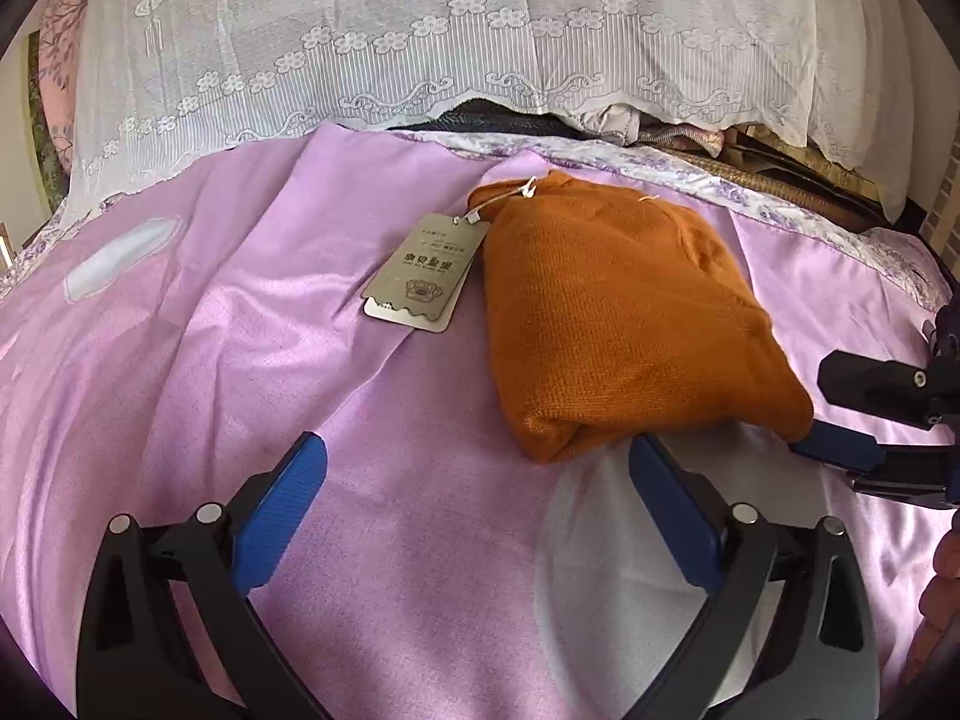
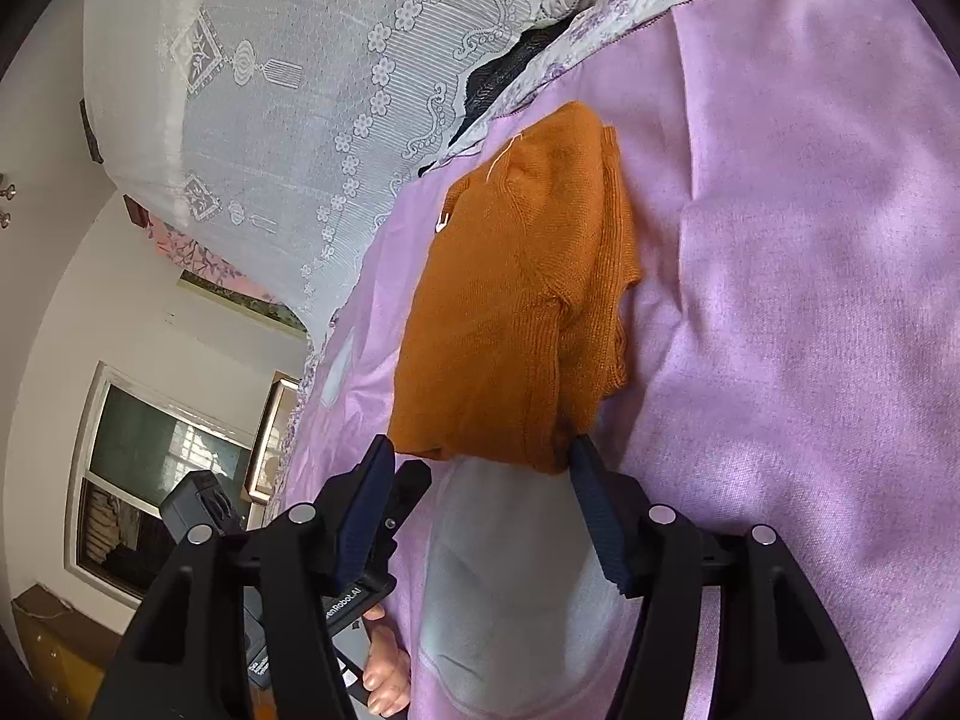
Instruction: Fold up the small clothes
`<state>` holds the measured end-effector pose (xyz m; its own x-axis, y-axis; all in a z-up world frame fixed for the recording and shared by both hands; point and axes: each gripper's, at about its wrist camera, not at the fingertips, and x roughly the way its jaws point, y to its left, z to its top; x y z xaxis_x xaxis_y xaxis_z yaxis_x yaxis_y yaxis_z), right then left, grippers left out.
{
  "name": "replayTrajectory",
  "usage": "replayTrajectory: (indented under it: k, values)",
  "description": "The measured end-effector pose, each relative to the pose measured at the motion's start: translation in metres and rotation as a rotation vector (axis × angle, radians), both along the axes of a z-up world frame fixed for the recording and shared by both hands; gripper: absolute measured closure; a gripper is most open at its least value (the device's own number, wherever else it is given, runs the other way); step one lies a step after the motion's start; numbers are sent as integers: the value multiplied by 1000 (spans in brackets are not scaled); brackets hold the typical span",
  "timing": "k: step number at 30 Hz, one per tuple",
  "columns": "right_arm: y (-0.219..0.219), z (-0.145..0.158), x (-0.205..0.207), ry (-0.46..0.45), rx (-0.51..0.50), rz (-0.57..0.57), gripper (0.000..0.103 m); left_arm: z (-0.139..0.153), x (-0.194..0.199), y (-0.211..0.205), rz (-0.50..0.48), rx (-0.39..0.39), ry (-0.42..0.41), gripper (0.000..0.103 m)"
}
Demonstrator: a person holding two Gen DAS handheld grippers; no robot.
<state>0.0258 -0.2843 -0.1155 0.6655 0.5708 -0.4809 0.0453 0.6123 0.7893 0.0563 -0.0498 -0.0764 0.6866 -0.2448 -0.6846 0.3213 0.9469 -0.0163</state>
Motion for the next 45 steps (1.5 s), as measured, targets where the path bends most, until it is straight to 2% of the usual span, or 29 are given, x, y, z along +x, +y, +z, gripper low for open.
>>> replayTrajectory:
  k: [2, 5, 8, 11, 12, 13, 15, 18, 21, 23, 25, 27, 30, 32, 34, 35, 36, 38, 41, 45]
  values:
    - [0, -2, 1, 23, 10, 10, 41, 0, -2, -5, -10, 26, -11, 5]
    - [2, -6, 1, 48, 29, 16, 41, -8, 6, -9, 3, 68, 39, 5]
    - [3, -5, 4, 40, 59, 24, 41, -12, 17, 2, 62, 44, 77, 5]
    - [3, -2, 10, 14, 79, 11, 41, -8, 19, 10, 93, 1, 58, 5]
    - [3, -1, 13, 4, 75, 0, 41, -7, 18, 8, 93, 11, 46, 5]
    - [3, 1, 16, -10, 61, -17, 44, -7, 17, 3, 89, 35, 35, 5]
    - [4, 3, 21, -33, -9, -53, 85, -8, 19, -10, 82, 108, 17, 5]
    - [0, 16, 20, -113, -115, -124, 92, -13, 26, -18, 85, 166, 31, 4]
    - [-3, 30, 12, -183, -218, -151, 93, -12, 26, -15, 81, 143, 42, 4]
    - [-6, 16, 16, -117, -271, -146, 93, -16, 27, -16, 72, 152, 68, 4]
    - [-16, -20, 22, 9, -203, -137, 93, -23, 31, -16, 58, 154, 124, 4]
    - [-29, -28, 21, 22, -90, -135, 92, -25, 34, -11, 57, 121, 155, 4]
    - [-29, -29, 19, 8, -104, -120, 90, -26, 34, -6, 62, 88, 165, 4]
    - [-28, -27, 19, -1, -112, -113, 85, -22, 28, 0, 63, 50, 147, 5]
    - [-31, -25, 17, -12, -82, -117, 82, -13, 19, 9, 44, -33, 130, 5]
    - [-35, -25, 14, -14, -59, -133, 78, -8, 15, 14, 31, -81, 116, 5]
    - [-39, -24, 10, -21, -40, -160, 76, -1, 9, 18, 16, -126, 89, 5]
    - [-50, -21, 0, -31, -20, -225, 76, 12, -1, 21, 0, -166, 13, 5]
    - [-56, -7, -10, -70, -49, -316, 74, 27, -13, 16, -15, -172, -87, 5]
    - [-37, 21, -6, -187, -79, -244, 74, 29, -6, -7, -34, -109, -115, 5]
